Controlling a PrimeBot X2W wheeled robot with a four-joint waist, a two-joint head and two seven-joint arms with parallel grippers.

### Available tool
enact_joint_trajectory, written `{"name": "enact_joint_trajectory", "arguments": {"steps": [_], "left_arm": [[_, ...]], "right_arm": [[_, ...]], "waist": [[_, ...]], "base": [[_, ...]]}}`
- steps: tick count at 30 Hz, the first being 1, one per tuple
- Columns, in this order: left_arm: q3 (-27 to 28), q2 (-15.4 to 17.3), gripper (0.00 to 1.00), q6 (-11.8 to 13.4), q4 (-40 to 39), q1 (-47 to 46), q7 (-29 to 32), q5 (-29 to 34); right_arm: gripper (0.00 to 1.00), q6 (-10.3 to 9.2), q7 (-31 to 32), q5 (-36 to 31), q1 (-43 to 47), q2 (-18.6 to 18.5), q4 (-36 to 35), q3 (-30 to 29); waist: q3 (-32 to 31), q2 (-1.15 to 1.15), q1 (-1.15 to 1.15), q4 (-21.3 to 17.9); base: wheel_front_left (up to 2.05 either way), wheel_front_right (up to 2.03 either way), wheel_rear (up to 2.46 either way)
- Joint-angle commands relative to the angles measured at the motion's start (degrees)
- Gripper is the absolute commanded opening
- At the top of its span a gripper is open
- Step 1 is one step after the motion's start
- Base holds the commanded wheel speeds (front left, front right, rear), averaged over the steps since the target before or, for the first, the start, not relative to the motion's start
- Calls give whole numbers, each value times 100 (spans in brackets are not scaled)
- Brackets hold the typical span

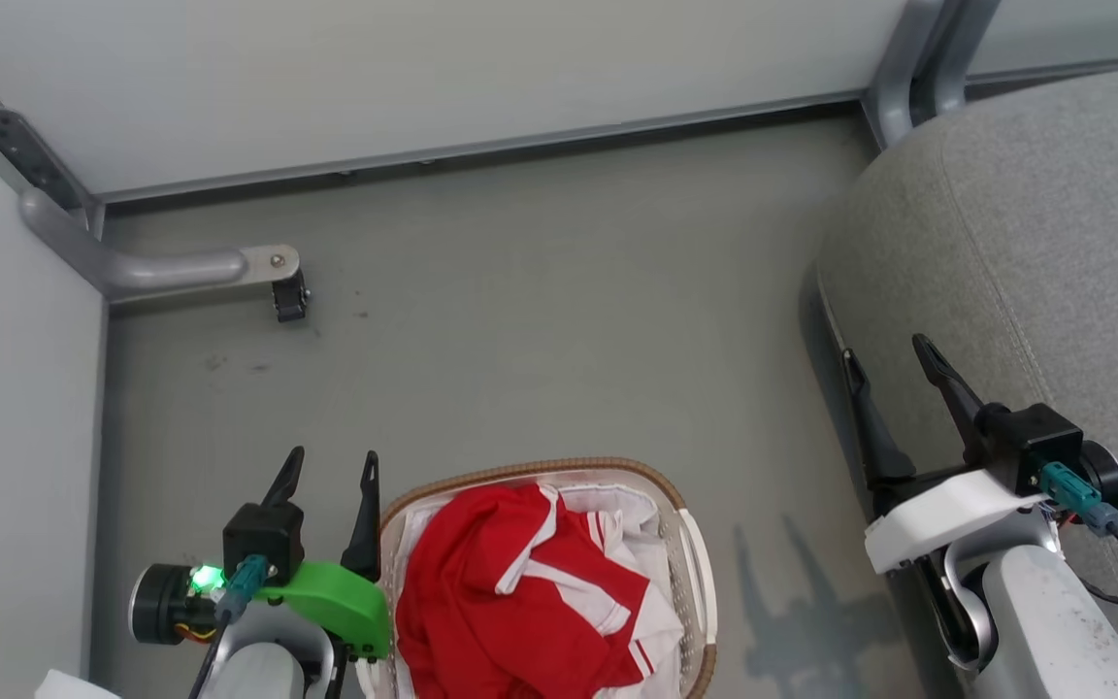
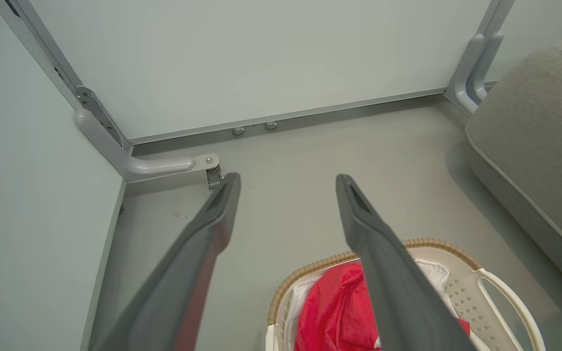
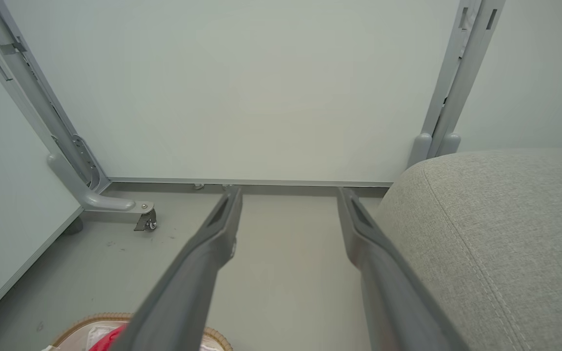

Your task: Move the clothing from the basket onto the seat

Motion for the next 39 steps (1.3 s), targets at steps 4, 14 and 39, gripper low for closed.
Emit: {"name": "enact_joint_trajectory", "arguments": {"steps": [4, 14, 39], "left_arm": [[-222, 4, 100, -112, 326, -367, -13, -197], [-1038, 9, 100, -203, 1202, -1128, -13, -484], [-2283, 14, 100, 379, 3927, -2850, 43, -543]], "right_arm": [[100, -3, -27, 6, -218, 43, -65, 39], [100, -3, -27, 60, -691, 79, -270, 192], [100, -3, -27, 103, -1368, 115, -441, 487]], "waist": [[787, 0, 0, -318], [1683, 0, 0, -608], [3506, 0, 0, -1092]], "base": [[0, 0, 0], [0, 0, 0], [0, 0, 0]]}}
